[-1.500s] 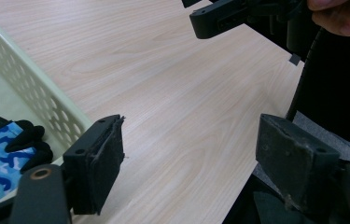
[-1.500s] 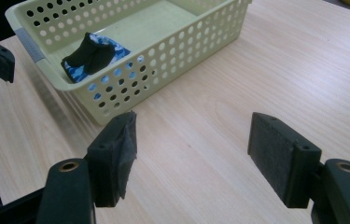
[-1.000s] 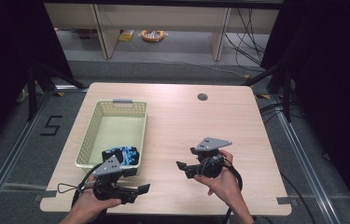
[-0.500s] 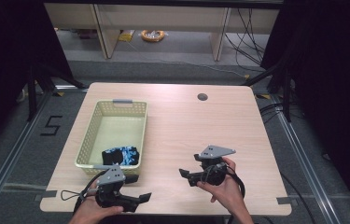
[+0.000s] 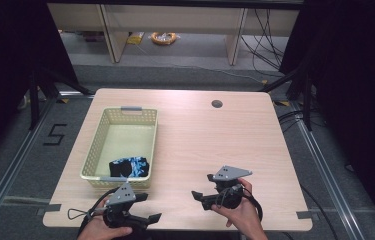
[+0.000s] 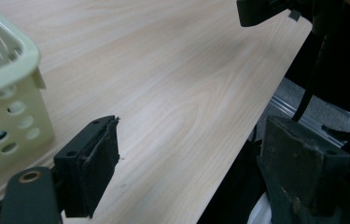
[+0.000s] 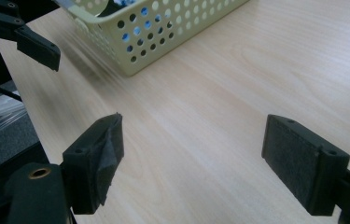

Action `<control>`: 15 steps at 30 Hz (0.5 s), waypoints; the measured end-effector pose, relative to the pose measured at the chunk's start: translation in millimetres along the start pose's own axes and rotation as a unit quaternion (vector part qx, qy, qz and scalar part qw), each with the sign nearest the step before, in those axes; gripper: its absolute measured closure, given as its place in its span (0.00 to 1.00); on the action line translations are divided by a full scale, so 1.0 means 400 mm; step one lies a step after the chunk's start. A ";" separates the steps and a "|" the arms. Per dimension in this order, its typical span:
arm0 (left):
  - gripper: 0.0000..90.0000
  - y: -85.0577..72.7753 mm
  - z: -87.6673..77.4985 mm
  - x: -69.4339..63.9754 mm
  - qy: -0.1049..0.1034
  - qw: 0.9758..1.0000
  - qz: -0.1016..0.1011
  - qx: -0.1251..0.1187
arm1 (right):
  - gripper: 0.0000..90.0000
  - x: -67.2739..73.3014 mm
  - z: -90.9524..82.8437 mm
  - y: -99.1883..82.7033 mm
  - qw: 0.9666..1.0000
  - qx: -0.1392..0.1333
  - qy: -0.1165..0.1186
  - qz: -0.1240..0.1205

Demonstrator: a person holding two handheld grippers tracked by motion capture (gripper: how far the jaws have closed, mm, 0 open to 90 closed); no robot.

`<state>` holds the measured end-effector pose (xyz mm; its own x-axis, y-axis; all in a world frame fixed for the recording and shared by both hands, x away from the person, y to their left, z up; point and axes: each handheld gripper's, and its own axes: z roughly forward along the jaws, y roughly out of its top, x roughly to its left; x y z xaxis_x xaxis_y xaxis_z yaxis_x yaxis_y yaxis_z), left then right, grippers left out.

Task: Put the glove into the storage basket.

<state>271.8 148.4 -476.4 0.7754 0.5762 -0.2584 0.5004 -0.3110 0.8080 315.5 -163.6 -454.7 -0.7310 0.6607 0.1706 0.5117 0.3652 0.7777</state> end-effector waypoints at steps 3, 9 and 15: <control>0.21 -0.009 0.003 0.001 -0.002 1.000 0.017 0.014 | 0.24 -0.001 0.003 -0.011 1.000 0.005 0.003 -0.005; 0.20 -0.026 0.011 0.007 0.006 1.000 0.025 0.018 | 0.24 0.002 0.007 -0.036 1.000 0.001 0.004 -0.007; 0.18 -0.048 0.014 0.007 0.015 0.999 0.036 0.025 | 0.19 0.012 0.011 -0.070 1.000 0.011 0.018 -0.011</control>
<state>266.4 151.8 -495.6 0.7979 0.5740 -0.1840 0.4636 -0.3892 0.7960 299.6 -167.8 -478.2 -0.7575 0.6290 0.1748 0.5049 0.3946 0.7677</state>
